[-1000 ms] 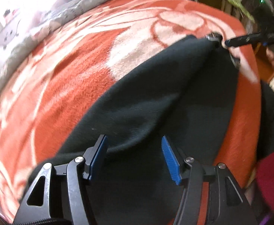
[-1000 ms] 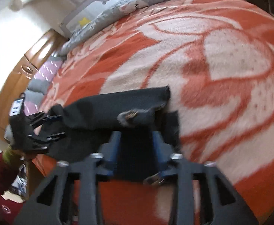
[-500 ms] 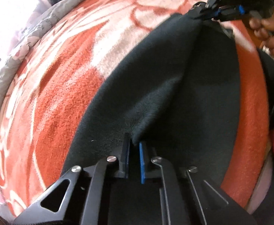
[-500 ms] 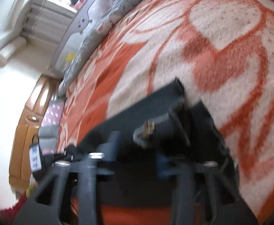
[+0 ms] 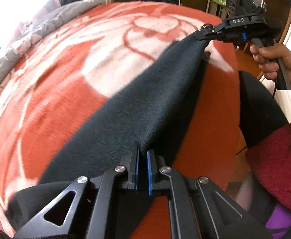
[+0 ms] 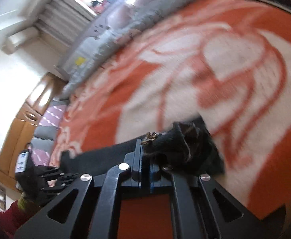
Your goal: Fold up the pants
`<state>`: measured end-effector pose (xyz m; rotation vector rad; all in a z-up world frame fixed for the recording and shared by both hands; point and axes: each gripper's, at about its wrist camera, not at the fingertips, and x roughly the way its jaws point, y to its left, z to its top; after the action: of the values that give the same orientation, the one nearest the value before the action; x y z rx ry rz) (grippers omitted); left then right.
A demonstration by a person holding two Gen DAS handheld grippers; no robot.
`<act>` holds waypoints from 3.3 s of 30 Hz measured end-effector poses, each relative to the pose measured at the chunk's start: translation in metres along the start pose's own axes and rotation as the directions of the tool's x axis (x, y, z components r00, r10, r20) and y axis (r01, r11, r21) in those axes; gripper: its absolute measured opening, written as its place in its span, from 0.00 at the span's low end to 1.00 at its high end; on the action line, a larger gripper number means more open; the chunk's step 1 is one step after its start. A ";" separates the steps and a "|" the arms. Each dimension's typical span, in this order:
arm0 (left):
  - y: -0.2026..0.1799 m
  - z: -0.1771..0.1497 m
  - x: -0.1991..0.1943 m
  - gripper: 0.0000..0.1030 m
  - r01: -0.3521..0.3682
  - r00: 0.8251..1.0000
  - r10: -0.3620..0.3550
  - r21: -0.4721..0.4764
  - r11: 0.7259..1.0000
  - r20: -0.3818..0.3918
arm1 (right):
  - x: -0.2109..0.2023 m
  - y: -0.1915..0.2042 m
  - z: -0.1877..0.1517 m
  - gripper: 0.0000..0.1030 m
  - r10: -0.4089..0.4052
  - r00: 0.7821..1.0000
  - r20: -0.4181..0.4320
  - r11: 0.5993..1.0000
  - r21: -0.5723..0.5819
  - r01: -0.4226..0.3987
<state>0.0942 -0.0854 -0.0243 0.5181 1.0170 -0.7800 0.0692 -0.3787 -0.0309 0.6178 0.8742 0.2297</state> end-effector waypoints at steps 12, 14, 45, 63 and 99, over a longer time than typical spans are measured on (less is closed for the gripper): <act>-0.002 -0.024 -0.020 0.62 -0.080 0.997 0.081 -0.278 0.957 -0.010 | -0.007 -0.025 -0.019 0.35 -0.081 0.995 -0.056 0.996 0.026 0.083; 0.009 -0.035 -0.035 0.65 -0.093 0.995 0.103 -0.379 0.921 0.006 | -0.025 -0.024 -0.019 0.41 -0.086 0.996 0.000 0.996 0.027 0.085; 0.285 -0.099 -0.007 0.26 -0.358 0.908 -0.087 -0.868 0.345 -0.409 | 0.195 0.230 -0.100 0.58 0.062 0.805 -0.589 0.697 -0.552 -0.458; 0.168 -0.172 -0.166 0.18 0.073 0.961 0.234 -0.953 0.293 0.146 | 0.138 0.256 -0.120 0.07 0.030 0.866 -0.499 0.433 -0.775 -0.461; 0.106 -0.273 -0.135 0.03 0.224 0.932 0.282 -0.974 0.040 0.227 | 0.143 0.254 -0.140 0.07 -0.052 0.868 -0.493 0.329 -0.829 -0.452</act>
<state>-0.0142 0.2178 -0.0220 -0.9084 0.9241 0.0991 0.0659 -0.0562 -0.0403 -0.4921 0.9183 1.0899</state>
